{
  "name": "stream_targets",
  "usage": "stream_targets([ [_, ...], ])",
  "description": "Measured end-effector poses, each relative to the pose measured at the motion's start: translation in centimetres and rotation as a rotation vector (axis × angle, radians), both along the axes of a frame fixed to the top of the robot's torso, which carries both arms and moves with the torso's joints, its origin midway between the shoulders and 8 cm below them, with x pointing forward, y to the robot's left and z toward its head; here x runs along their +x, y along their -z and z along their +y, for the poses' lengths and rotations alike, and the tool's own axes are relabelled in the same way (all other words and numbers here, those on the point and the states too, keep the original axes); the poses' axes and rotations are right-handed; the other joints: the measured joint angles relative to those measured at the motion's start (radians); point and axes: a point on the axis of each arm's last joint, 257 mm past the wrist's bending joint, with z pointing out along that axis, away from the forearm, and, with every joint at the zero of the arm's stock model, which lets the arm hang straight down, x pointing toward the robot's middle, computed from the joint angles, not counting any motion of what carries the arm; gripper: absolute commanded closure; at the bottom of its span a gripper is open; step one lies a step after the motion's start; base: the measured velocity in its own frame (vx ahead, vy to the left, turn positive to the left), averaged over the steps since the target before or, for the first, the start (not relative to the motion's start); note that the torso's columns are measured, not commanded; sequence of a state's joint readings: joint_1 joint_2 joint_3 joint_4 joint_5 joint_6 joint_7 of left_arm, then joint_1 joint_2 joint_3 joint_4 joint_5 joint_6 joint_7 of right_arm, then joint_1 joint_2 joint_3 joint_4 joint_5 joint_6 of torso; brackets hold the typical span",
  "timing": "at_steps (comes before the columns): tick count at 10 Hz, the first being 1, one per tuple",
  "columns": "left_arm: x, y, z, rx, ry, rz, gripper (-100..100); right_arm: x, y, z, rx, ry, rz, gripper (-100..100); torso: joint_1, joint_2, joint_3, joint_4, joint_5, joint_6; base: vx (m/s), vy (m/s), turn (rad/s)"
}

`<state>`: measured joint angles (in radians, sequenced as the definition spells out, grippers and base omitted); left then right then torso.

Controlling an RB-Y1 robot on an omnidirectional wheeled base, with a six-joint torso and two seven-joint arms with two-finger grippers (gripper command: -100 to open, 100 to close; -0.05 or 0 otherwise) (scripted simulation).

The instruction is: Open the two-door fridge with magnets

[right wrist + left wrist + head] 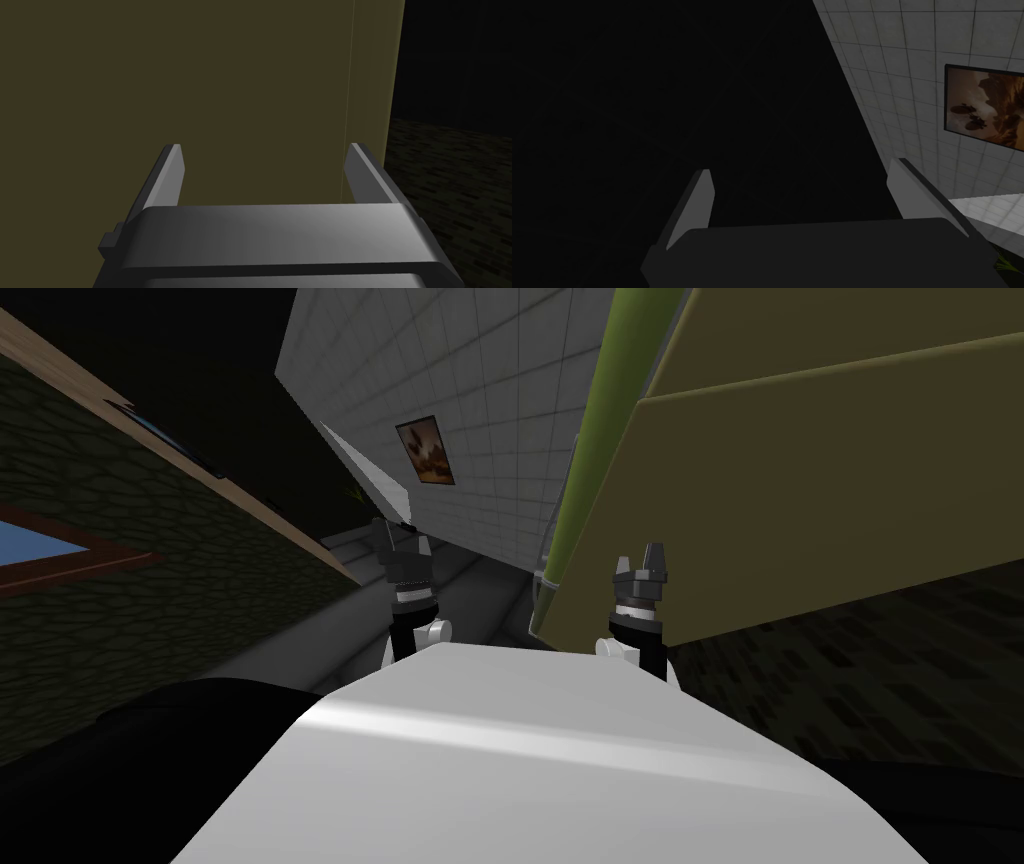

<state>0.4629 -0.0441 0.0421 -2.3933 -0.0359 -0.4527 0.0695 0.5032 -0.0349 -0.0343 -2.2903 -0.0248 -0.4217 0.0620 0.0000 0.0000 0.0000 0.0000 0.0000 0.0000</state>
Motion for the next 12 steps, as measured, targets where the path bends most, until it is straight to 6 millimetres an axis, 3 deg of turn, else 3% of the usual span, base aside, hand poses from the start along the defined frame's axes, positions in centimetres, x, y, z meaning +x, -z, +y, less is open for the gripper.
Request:
stream_targets([
  [2, 0.00, 0.00, 0.00, 0.000, 0.000, 0.000, 0, 0.00, 0.00, 0.00, 0.000, 0.000, 0.000, 0, 0.000, 0.104, -0.209, 0.105, 0.000, 0.000, 0.000, 0.000, 0.000],
  [9, -0.01, -0.01, 0.00, 0.000, 0.000, 0.000, 0, -0.01, -0.02, 0.00, 0.000, 0.000, 0.000, 0, 0.000, 0.618, -1.234, 0.617, 0.000, 0.000, 0.000, 0.000, 0.000],
  [10, -0.01, -0.01, 0.00, 0.000, 0.000, 0.000, 0, -0.01, -0.02, 0.00, 0.000, 0.000, 0.000, -100, 0.000, 0.691, -1.382, 0.691, 0.000, 0.000, 0.028, 0.019, -0.024],
  [12, 0.00, 0.01, 0.00, 0.000, 0.000, 0.000, 0, 0.25, 0.30, 0.37, -0.079, 0.007, 0.024, -100, 0.002, 0.733, -1.472, 0.733, 0.001, 0.000, 0.040, 0.056, -0.035],
])
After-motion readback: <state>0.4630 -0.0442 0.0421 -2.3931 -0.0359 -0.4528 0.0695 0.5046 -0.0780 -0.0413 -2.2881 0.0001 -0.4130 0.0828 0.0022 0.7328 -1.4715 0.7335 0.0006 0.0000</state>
